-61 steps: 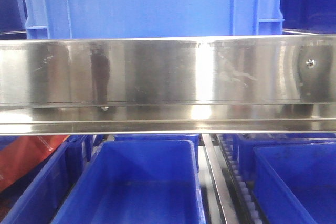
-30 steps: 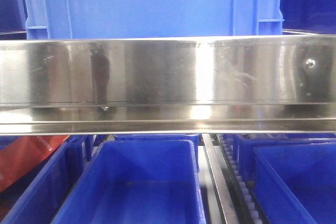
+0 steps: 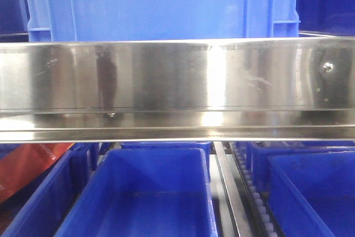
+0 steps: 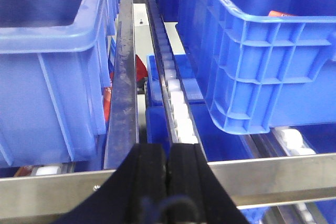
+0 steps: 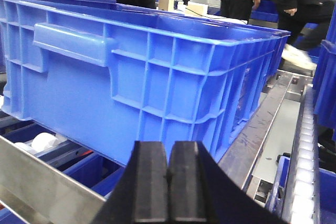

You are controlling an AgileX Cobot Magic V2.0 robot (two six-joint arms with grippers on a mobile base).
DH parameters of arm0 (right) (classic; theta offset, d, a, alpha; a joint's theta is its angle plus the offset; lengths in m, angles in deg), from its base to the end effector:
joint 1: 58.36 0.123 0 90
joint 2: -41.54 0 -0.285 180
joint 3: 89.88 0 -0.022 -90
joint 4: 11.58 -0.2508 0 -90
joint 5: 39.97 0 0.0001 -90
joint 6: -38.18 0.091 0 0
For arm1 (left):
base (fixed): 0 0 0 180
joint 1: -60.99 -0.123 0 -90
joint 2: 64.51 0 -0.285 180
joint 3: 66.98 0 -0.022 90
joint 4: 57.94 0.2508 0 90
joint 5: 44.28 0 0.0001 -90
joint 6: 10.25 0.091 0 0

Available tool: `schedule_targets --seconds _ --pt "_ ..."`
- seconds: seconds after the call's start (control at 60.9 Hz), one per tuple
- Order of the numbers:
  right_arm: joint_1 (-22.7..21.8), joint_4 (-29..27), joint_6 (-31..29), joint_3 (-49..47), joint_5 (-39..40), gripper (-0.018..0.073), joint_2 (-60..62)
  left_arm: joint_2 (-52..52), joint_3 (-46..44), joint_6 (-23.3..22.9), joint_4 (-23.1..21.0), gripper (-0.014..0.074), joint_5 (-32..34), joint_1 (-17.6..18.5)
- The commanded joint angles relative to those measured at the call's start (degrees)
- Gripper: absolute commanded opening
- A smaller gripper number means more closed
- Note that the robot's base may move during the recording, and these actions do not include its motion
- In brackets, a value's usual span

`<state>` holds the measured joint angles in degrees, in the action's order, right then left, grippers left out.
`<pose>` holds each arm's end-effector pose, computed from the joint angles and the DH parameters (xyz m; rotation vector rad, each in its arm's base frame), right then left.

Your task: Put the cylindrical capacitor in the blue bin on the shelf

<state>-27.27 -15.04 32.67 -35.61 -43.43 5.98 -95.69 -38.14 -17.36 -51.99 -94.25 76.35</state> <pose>0.0938 0.0570 0.3062 -0.4712 1.5734 0.3916 0.0479 -0.0057 0.3841 0.1486 1.9127 -0.1428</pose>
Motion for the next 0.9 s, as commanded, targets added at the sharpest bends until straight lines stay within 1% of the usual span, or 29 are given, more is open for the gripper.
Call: schedule_targets --seconds 0.0,0.115,0.23,0.377,0.41,0.492,0.656,0.689,0.706,0.722,0.739,0.886 --pt "0.0 0.5 0.0 0.1 1.4 -0.0162 0.4 2.9 3.0 -0.3 1.0 -0.0111 6.1 -1.1" --pt "0.0 0.5 0.0 0.1 1.4 -0.0162 0.4 8.5 10.3 -0.3 -1.5 -0.0111 15.2 -4.5" --pt "0.0 0.5 0.0 0.1 1.4 -0.0162 0.4 15.1 19.6 -0.3 -2.4 -0.0111 23.0 -8.5" --pt "0.0 0.5 0.0 0.1 1.4 -0.0162 0.4 21.9 30.9 0.1 -5.2 -0.0111 30.2 -12.5" --pt "0.0 0.5 0.0 0.1 1.4 -0.0162 0.4 23.0 33.5 1.3 -5.9 -0.0111 32.0 -13.1" --pt "0.0 0.5 0.0 0.1 1.4 -0.0162 0.4 23.4 39.5 3.5 -5.9 -0.0111 37.5 -13.4" --pt "0.0 0.5 0.0 0.1 1.4 -0.0162 0.4 23.4 48.2 3.6 -5.9 -0.0111 46.7 -13.3" --pt "0.0 0.5 0.0 0.1 1.4 -0.0162 0.4 23.4 48.4 3.6 -5.9 -0.0111 50.0 -13.3" --pt "0.0 0.5 0.0 0.1 1.4 -0.0162 0.4 23.4 48.4 3.6 -5.9 -0.0111 49.1 -13.3" --pt "0.0 0.5 0.0 0.1 1.4 -0.0162 0.4 23.4 48.4 3.6 -5.9 -0.0111 46.8 -13.3" --pt "0.0 0.5 0.0 0.1 1.4 -0.0162 0.4 23.4 48.4 3.6 -5.9 -0.0111 46.5 -13.3" --pt "0.0 0.5 0.0 0.1 1.4 -0.0162 0.4 23.4 48.4 3.6 -5.9 -0.0111 46.7 -13.3"
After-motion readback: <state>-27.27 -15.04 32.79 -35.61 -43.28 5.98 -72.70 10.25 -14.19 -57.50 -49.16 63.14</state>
